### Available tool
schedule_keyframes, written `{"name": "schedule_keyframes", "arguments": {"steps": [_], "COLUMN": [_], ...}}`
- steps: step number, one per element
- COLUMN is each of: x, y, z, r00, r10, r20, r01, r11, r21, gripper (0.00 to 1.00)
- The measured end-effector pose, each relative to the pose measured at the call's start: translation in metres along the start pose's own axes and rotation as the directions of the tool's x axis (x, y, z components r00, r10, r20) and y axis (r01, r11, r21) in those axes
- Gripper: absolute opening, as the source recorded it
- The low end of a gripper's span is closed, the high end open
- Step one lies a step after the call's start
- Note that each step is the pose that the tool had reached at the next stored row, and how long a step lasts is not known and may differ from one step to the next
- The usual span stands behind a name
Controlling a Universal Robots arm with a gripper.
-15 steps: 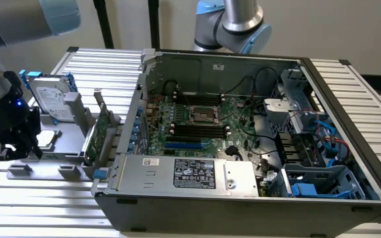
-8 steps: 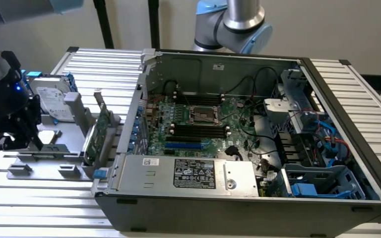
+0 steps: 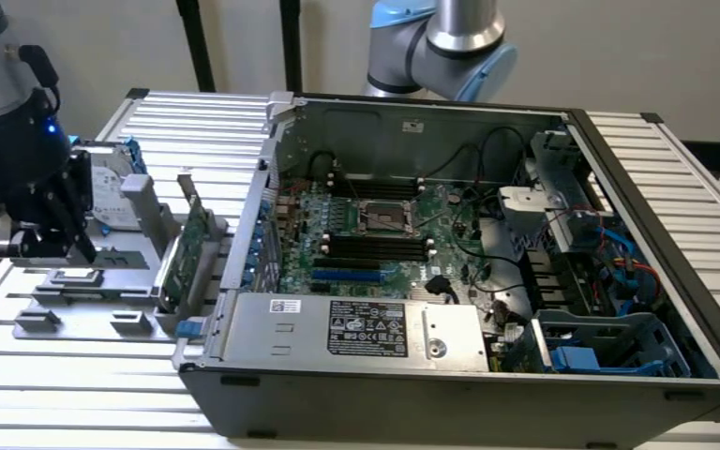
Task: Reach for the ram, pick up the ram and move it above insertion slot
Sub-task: 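Pick up the ram and move it above insertion slot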
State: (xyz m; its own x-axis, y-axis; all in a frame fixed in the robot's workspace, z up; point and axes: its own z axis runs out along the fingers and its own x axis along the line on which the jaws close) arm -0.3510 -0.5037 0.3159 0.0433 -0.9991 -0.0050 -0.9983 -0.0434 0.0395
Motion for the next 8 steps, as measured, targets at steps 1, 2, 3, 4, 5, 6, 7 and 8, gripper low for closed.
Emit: {"name": "schedule_keyframes", "arguments": {"steps": [1,2,3,4,5,6,7,8], "x": [0.0,0.0,0.0,0.001,0.001,0.001,0.001,0.001], "y": [-0.0038,-0.0076,-0.0114,-0.0152,-0.019,-0.0227,-0.0264,-0.0301], "z": [-0.0047,-0.0093,-0.0139,-0.0186,-0.0233,-0.0279,-0.0326,-0.0375], "r00": [1.0,1.0,1.0,1.0,1.0,1.0,1.0,1.0], "r10": [0.0,0.0,0.0,0.0,0.0,0.0,0.0,0.0], "r20": [0.0001,0.0002,0.0002,0.0002,0.0001,0.0002,0.0,0.0002], "r01": [0.0,0.0,0.0,0.0,0.0,0.0,0.0,0.0], "r11": [1.0,1.0,1.0,1.0,1.0,1.0,1.0,1.0], "r21": [0.0001,0.0003,0.0002,0.0002,0.0001,0.0002,0.0,0.0002], "gripper": [0.14,0.14,0.14,0.14,0.14,0.14,0.14,0.14]}}
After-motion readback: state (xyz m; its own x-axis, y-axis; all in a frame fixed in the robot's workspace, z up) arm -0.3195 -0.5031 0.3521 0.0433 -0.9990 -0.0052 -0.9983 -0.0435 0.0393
